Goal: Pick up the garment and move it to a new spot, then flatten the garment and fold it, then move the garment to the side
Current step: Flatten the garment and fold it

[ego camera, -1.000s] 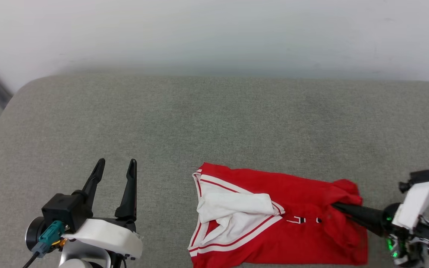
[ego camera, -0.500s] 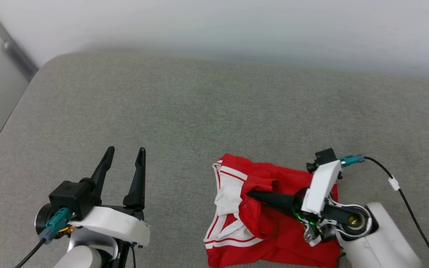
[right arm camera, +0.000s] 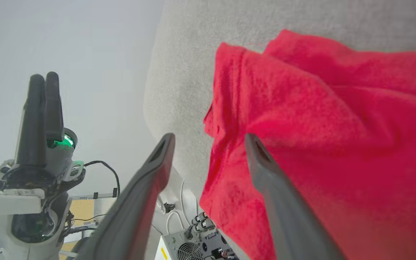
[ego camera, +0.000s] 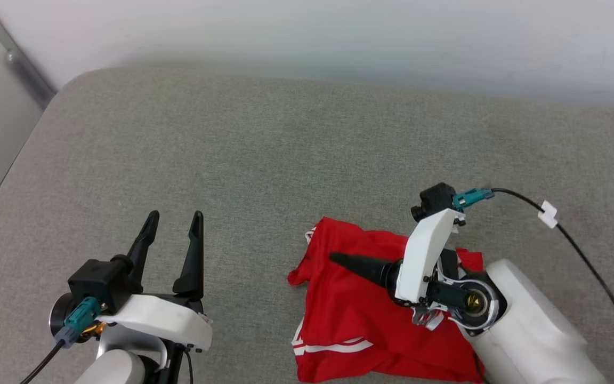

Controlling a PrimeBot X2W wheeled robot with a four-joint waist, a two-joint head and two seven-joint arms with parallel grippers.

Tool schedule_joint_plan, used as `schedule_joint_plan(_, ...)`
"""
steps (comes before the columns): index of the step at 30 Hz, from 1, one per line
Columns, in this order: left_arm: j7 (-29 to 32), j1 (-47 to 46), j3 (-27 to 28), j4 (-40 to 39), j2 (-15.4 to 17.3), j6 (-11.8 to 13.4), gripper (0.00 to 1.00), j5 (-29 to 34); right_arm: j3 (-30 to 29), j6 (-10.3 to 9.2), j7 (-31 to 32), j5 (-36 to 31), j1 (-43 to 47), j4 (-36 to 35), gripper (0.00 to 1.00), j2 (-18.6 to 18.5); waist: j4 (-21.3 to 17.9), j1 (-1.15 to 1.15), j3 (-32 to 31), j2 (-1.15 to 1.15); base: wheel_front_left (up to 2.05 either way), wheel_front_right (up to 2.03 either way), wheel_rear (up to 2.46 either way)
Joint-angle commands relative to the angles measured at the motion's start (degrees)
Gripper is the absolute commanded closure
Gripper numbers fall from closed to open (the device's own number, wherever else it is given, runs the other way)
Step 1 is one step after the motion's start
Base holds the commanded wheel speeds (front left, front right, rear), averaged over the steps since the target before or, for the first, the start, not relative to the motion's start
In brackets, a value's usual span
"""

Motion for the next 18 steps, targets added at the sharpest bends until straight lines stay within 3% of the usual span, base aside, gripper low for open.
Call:
schedule_joint_plan(1, -0.2, -0.2, 0.1, 0.2, -0.1, -0.2, 0.0, 0.0, 1.5, 0.0, -1.8, -2.5, -1.3, -1.6, 0.0, -1.6, -0.5, -0.01, -0.2, 0.0, 0.0, 0.0, 0.0)
schedule_joint_plan(6, -0.5, 0.5, 0.3, 0.7, -0.1, 0.3, 0.0, 0.0, 6.8, 0.0, -10.8, -16.3, -2.9, -6.0, 0.0, -8.2, -1.9, -0.01, -1.2, 0.0, 0.0, 0.0, 0.0)
schedule_joint_plan(9, -0.7, 1.1, 0.6, 0.8, 0.0, 0.6, 0.0, 0.0, 5.7, 0.0, -15.9, -24.8, -2.2, -6.5, 0.0, -11.2, -3.0, -0.01, -1.8, 0.0, 0.0, 0.0, 0.0)
schedule_joint_plan(13, -0.9, 2.0, 1.1, 0.9, 0.0, 1.0, 0.0, -0.1, -0.9, 0.0, -21.1, -33.9, 1.4, -7.8, 0.0, -13.8, -4.4, -0.01, -2.5, 0.0, 0.0, 0.0, 0.0)
schedule_joint_plan(18, -1.2, 3.1, 1.9, 1.4, -0.1, 1.0, 0.0, -0.3, -14.8, 0.0, -27.2, -42.7, 9.4, -14.4, 0.0, -13.2, -6.2, -0.01, -3.6, 0.0, 0.0, 0.0, 0.0)
